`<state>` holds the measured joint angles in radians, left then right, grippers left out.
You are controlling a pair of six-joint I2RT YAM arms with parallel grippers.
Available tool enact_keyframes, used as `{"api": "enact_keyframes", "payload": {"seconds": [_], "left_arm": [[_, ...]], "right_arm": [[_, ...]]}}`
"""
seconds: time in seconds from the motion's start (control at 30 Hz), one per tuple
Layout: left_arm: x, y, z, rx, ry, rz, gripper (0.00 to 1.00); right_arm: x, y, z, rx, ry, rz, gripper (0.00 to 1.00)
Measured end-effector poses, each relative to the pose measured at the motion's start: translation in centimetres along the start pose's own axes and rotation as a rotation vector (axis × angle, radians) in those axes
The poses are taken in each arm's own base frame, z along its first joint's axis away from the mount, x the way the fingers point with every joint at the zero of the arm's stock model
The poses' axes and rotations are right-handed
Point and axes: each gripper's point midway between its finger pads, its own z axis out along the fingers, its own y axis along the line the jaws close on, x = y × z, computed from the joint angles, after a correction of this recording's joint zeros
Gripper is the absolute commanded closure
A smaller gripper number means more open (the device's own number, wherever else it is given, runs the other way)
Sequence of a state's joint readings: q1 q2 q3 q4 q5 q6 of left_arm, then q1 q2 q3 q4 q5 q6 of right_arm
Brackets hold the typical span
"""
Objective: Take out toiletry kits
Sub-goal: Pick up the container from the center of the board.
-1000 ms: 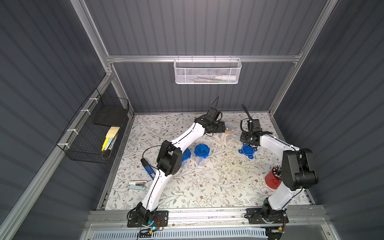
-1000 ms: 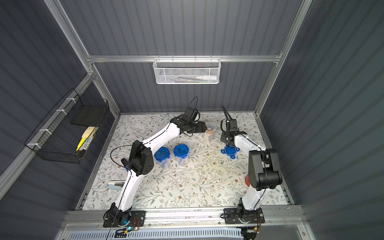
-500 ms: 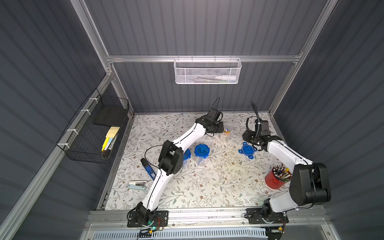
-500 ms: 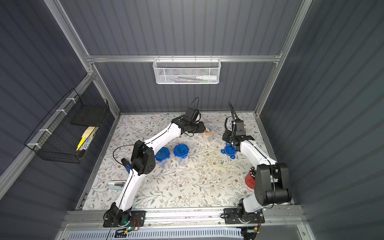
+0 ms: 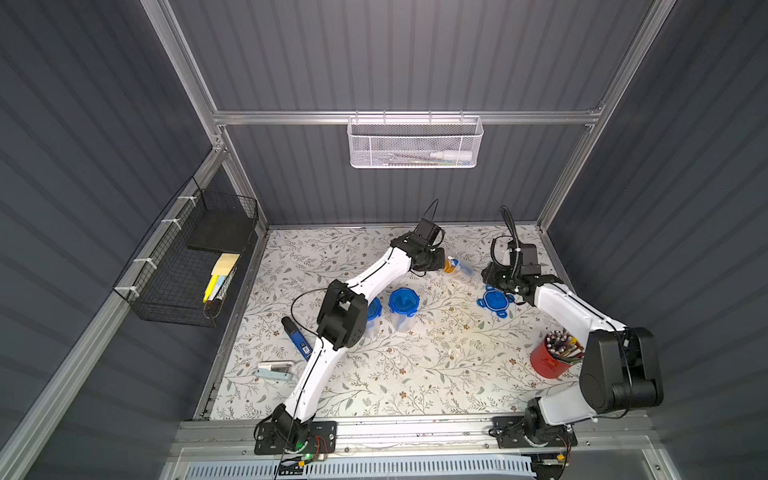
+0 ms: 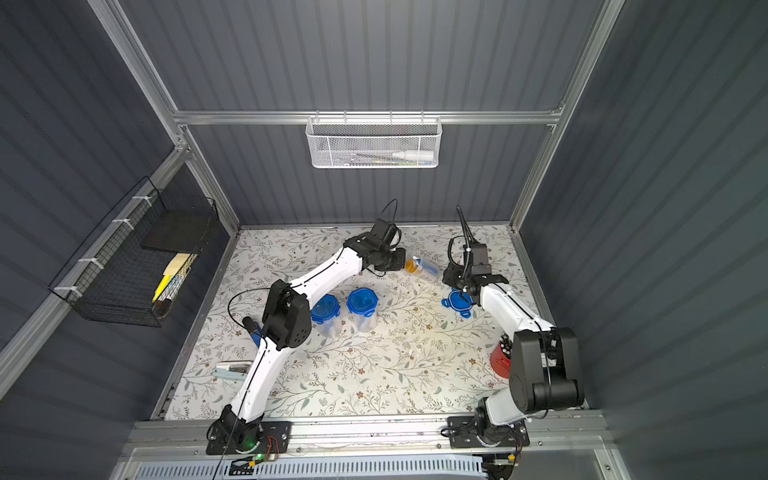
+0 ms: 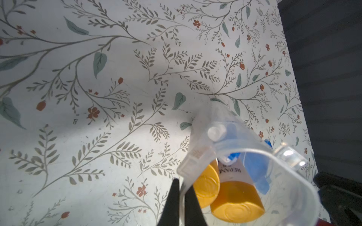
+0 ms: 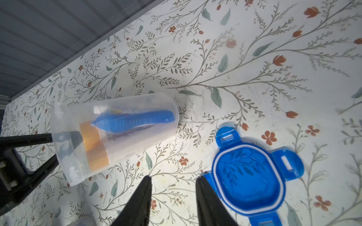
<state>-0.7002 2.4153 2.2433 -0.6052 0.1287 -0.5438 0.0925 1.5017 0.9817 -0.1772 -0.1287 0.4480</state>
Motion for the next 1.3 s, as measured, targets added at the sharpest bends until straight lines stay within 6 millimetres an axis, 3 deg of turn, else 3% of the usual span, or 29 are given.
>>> {"api": "enact_keyframes", "payload": {"seconds": [0.1,0.27,0.43,0.47,0.5,0.6,0.7,1.03,1.3], "left_arm": [[0.2,0.2,0.2,0.032,0.018,-0.015,1.0],[0.7,1.0,0.1,0.115,0.08,-0.06,1.0],[0.6,3.6,-2.0,0.172,0.138,-0.123,1.0],[0.4,4.2,-2.7,0.178,0.145,-0.129,1.0],[0.3,4.7,-3.2,0.183,0.152,-0.133,1.0],[-0.1,6.1,-5.0,0.191,0.17,-0.13,1.0],[-0.1,6.7,-6.2,0.207,0.186,-0.119,1.0],[1.6,3.4,-7.7,0.362,0.283,-0.069,1.0],[2.0,2.5,-8.4,0.426,0.31,-0.029,1.0]], "right_arm": [[0.0,0.5,0.1,-0.031,-0.002,-0.006,0.56],[1.0,1.8,-0.1,-0.106,-0.012,-0.07,0.43],[2.3,5.9,-1.5,-0.21,-0.066,-0.262,0.33],[2.5,6.9,-1.9,-0.235,-0.082,-0.306,0.04],[2.8,7.8,-2.2,-0.26,-0.094,-0.347,0.01],[3.5,10.0,-2.8,-0.334,-0.117,-0.466,0.01],[4.2,10.7,-2.7,-0.357,-0.109,-0.527,0.01],[5.7,12.0,-2.4,-0.365,-0.115,-0.704,0.01],[7.1,11.2,1.0,-0.306,-0.04,-0.797,0.01]]}}
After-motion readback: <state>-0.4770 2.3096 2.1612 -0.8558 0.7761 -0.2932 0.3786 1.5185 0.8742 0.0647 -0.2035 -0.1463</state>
